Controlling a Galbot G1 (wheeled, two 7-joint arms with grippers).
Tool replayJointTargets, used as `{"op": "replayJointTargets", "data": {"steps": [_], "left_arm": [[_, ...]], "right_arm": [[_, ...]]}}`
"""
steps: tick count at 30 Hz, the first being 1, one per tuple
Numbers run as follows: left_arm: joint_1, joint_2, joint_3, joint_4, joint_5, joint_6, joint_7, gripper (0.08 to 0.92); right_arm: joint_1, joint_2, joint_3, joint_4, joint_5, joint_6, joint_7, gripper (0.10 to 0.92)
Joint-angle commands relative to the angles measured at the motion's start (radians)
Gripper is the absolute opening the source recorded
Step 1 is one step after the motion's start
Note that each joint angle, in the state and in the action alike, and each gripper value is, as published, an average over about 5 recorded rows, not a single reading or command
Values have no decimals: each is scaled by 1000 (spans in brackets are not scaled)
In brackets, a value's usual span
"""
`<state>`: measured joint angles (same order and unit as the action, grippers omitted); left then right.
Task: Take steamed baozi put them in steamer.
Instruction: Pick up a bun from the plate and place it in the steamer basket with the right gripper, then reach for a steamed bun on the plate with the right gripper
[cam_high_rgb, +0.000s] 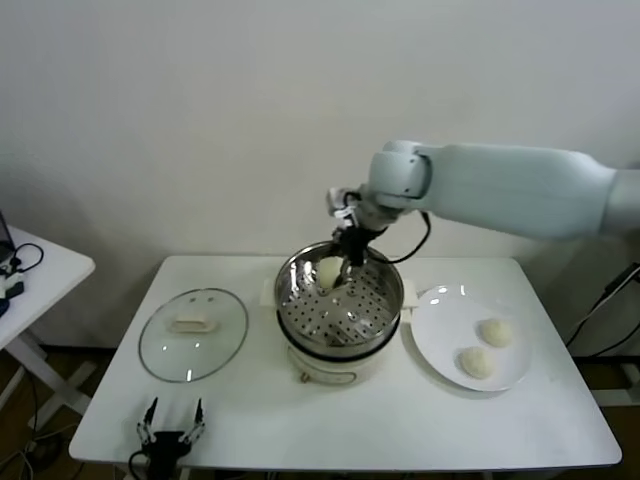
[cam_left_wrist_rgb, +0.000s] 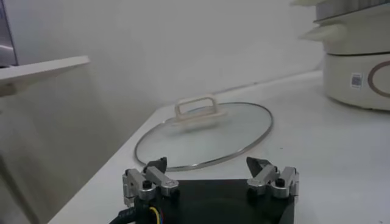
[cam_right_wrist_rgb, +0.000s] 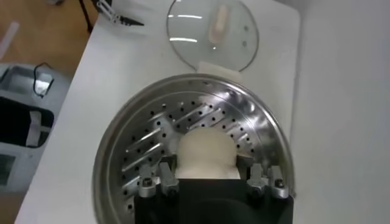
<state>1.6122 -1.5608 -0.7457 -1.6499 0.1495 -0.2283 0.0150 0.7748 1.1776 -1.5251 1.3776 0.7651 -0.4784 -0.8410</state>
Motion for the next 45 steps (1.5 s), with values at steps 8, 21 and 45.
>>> {"op": "replayJointTargets", "data": {"steps": [8, 21, 45], "left_arm": [[0, 2, -4, 7, 4, -6, 0, 823], [0, 3, -6, 11, 6, -16, -2, 823], [11, -10, -8, -13, 10, -13, -3, 823]], "right_arm": [[-173, 148, 9, -127, -160, -29, 44, 659], [-208, 175, 42, -195, -187, -16, 47, 684], [193, -298, -184, -33, -150, 266, -267, 823]]}}
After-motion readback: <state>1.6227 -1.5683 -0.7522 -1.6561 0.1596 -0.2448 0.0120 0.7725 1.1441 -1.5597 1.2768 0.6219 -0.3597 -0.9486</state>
